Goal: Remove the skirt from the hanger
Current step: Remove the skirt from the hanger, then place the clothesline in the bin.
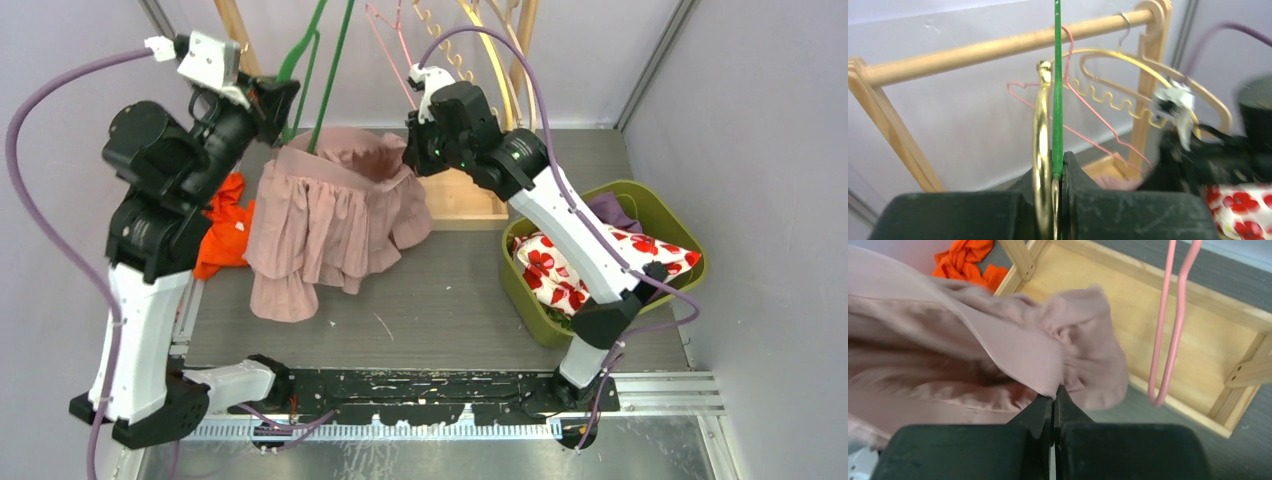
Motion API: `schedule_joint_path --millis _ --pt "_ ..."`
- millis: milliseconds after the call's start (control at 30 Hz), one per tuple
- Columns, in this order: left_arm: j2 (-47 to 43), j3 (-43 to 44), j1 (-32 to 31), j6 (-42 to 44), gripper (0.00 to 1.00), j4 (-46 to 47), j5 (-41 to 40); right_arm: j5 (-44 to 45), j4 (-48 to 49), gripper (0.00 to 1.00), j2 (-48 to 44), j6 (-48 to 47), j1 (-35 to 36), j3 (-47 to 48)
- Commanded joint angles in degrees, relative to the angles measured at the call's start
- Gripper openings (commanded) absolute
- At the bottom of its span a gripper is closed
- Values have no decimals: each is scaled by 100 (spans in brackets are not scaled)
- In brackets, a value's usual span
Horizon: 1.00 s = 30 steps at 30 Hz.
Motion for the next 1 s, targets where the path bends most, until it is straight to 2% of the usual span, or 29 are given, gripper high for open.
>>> schedule_joint_path --millis 0,100,233,567,800,900,967 --pt "411 184 -3 79 0 2279 -549 344 112 1 -972 122 397 -371" --pt "844 347 7 81 0 2467 -692 318 39 1 -1311 155 648 -576" --pt "1241 859 1 115 0 1776 -447 530 -314 1 -1735 27 775 -456" --pt "599 619 1 525 0 -236 -556 996 -737 1 -2536 -796 784 640" --pt "121 79 6 648 0 -1354 -772 1217 -633 1 -2920 -1102 784 754" --pt "429 194 9 807 0 -1778 -836 1779 -387 1 -3149 -1326 784 678" --pt "973 670 10 807 0 -2035 -869 2175 -109 1 -3298 -1532 781 643"
